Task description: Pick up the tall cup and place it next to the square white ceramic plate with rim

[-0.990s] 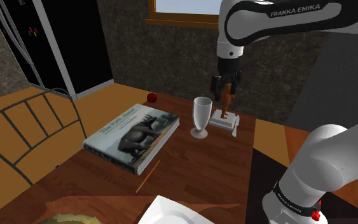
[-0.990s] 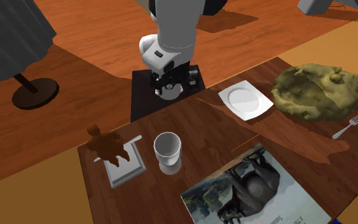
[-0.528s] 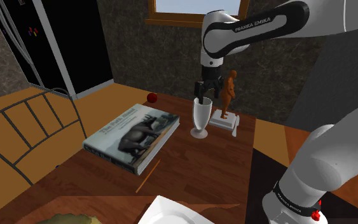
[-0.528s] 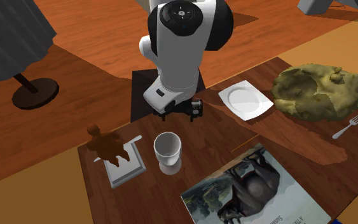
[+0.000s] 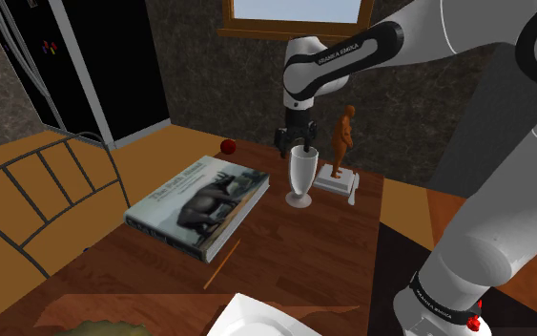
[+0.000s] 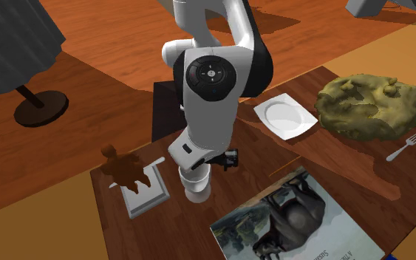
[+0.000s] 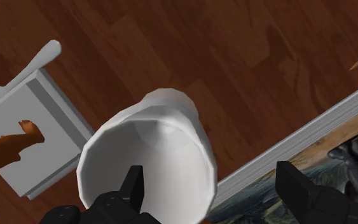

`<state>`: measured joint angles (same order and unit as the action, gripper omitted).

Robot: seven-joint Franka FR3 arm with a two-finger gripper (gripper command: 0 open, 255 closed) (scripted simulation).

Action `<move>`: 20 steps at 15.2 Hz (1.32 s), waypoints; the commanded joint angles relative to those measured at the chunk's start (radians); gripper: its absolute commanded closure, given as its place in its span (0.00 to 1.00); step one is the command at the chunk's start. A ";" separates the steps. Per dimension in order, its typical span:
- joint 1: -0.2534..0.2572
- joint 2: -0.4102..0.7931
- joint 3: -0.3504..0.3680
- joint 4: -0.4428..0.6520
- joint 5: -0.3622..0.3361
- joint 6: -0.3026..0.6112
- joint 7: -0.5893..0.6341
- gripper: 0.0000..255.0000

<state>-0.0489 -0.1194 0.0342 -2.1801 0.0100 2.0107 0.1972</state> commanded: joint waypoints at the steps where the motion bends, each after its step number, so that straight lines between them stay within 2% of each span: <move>1: 0.000 0.016 0.000 -0.014 0.000 0.031 0.001 0.00; 5: 0.000 0.032 0.001 -0.046 0.000 0.079 0.002 0.00; 13: 0.000 0.033 0.001 -0.045 0.000 0.079 0.002 0.00; 14: 0.000 0.033 0.001 -0.045 0.000 0.079 0.002 1.00; 20: 0.000 0.033 0.001 -0.046 0.000 0.079 0.002 1.00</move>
<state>-0.0485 -0.0869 0.0351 -2.2255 0.0097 2.0899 0.1990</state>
